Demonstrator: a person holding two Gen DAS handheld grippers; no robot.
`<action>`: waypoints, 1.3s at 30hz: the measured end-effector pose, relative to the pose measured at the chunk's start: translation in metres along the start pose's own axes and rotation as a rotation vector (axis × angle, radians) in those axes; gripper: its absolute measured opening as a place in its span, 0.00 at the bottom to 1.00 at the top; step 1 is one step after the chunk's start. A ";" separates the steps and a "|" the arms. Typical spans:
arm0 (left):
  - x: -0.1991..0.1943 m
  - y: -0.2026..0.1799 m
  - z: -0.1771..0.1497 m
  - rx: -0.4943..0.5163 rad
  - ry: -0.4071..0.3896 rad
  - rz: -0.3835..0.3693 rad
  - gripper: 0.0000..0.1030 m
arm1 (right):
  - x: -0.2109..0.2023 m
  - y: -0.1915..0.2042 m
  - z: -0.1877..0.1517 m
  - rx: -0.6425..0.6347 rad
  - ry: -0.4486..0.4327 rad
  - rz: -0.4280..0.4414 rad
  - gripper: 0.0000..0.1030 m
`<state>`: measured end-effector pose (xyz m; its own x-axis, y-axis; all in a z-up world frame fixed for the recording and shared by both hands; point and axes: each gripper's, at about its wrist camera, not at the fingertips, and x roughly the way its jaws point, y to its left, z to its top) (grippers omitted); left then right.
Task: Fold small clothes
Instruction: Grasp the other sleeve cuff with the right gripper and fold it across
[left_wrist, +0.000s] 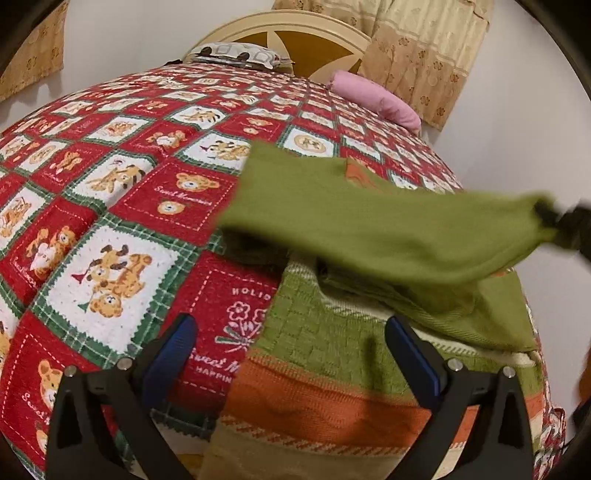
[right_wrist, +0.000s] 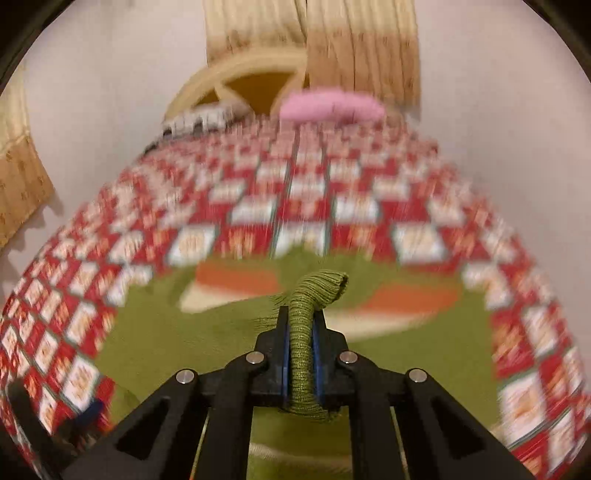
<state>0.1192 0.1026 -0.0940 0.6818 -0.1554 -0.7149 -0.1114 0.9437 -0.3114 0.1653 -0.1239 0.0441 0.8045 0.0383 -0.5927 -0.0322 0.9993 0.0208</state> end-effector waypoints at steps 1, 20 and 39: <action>0.000 0.001 0.000 -0.002 0.000 -0.001 1.00 | -0.012 -0.005 0.012 -0.013 -0.037 -0.018 0.09; 0.002 0.001 0.009 0.005 0.009 0.089 1.00 | 0.061 -0.111 -0.071 -0.026 0.145 -0.206 0.09; -0.022 -0.005 0.060 0.030 -0.166 0.271 0.99 | 0.016 -0.144 -0.074 0.060 0.102 -0.179 0.18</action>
<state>0.1479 0.1188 -0.0394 0.7391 0.1498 -0.6568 -0.2849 0.9530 -0.1033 0.1393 -0.2674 -0.0277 0.7302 -0.1368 -0.6694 0.1431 0.9886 -0.0459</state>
